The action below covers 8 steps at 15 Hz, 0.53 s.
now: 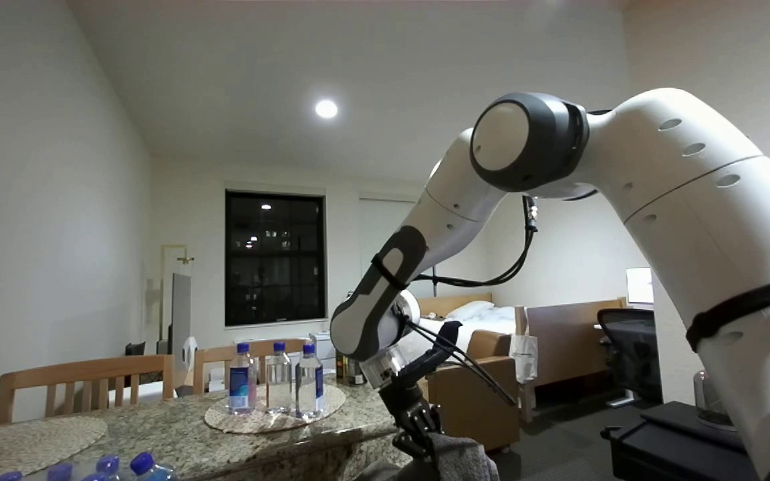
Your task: Move the grey towel to the right
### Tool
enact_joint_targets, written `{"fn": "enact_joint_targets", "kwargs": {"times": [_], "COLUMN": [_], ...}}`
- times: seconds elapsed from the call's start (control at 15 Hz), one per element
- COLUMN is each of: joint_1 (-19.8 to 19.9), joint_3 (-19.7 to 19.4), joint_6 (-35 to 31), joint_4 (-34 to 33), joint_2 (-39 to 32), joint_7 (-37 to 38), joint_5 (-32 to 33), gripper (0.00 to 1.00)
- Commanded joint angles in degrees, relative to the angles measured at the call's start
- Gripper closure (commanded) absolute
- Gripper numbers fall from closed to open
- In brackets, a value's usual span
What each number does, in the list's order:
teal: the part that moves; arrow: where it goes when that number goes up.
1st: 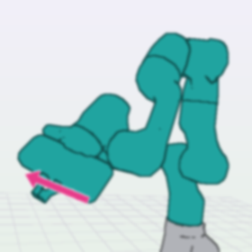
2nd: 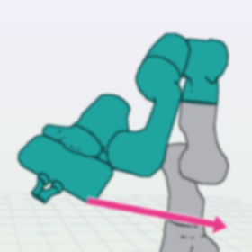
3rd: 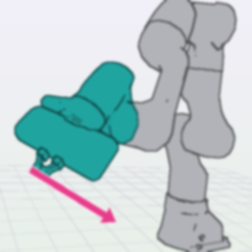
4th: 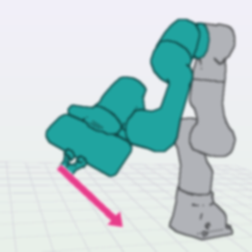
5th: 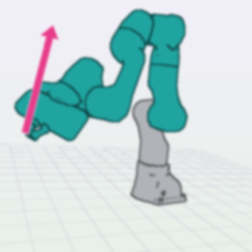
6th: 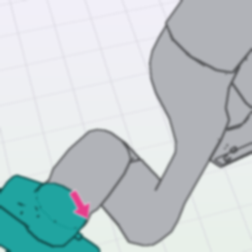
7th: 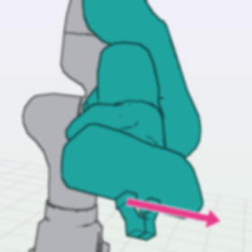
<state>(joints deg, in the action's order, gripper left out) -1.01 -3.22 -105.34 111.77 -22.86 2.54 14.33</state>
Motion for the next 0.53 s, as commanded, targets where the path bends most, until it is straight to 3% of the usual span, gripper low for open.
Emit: {"fn": "enact_joint_targets", "kwargs": {"times": [0.0, 0.2, 0.47], "joint_1": [-0.7, -0.8, 0.7], "joint_3": [0.3, 0.2, 0.6], "joint_6": [0.2, -0.3, -7.5], "joint_4": [3.6, 4.1, 5.7], "joint_2": [1.3, 0.6, 0.7], "joint_7": [1.4, 2.4, 4.0], "joint_5": [2.0, 1.9, -3.5], "gripper": [0.9, 0.9, 0.9]}}
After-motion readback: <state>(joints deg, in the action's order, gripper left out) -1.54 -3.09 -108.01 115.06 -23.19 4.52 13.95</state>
